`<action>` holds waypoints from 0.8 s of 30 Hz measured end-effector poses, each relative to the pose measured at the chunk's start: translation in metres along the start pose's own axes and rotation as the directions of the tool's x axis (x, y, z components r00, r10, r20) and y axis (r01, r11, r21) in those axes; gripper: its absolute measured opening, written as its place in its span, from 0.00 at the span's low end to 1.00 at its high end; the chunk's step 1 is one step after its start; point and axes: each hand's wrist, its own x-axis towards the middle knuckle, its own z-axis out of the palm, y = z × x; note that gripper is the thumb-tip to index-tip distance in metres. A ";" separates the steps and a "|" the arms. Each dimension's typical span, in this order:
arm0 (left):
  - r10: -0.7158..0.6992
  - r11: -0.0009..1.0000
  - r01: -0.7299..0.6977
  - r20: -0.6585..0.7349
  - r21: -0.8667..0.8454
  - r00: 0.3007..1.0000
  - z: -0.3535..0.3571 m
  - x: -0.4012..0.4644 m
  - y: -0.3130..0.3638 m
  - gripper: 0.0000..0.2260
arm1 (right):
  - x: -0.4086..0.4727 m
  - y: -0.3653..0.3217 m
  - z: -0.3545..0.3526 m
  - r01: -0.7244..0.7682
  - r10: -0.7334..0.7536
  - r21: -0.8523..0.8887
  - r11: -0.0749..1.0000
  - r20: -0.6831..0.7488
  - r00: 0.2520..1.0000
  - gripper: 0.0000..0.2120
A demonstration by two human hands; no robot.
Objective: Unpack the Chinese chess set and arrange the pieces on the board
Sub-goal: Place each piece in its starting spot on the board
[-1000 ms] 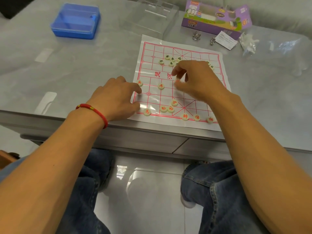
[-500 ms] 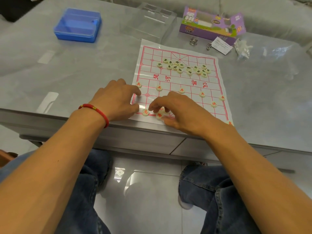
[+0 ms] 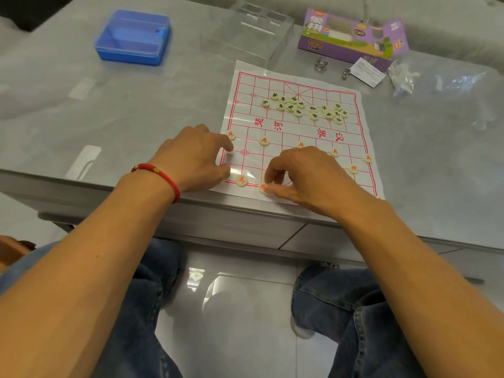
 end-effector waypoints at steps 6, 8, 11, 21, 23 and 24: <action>-0.003 1.000 0.003 -0.005 0.007 1.000 0.002 0.001 0.000 0.22 | 0.004 -0.004 0.001 0.034 -0.035 -0.013 0.999 -0.013 0.999 0.09; -0.005 1.000 0.005 -0.007 0.009 1.000 0.002 0.002 0.000 0.22 | 0.004 -0.004 0.002 0.043 -0.043 -0.018 0.999 -0.020 0.999 0.09; -0.004 1.000 0.004 -0.009 0.007 1.000 0.002 0.001 0.000 0.22 | 0.004 -0.001 0.000 0.038 -0.039 -0.018 0.999 -0.024 0.999 0.09; 0.001 1.000 -0.001 -0.008 0.010 1.000 0.001 0.000 0.002 0.22 | 0.007 0.007 0.000 0.005 -0.006 -0.031 0.999 -0.019 1.000 0.15; -0.003 1.000 0.003 -0.007 0.011 1.000 0.001 0.000 0.002 0.22 | 0.010 0.006 0.000 0.016 -0.017 -0.038 0.999 -0.007 1.000 0.14; -0.004 1.000 0.004 -0.006 0.011 1.000 0.001 0.000 0.002 0.22 | 0.011 0.007 -0.001 0.020 -0.020 -0.037 0.999 -0.007 1.000 0.13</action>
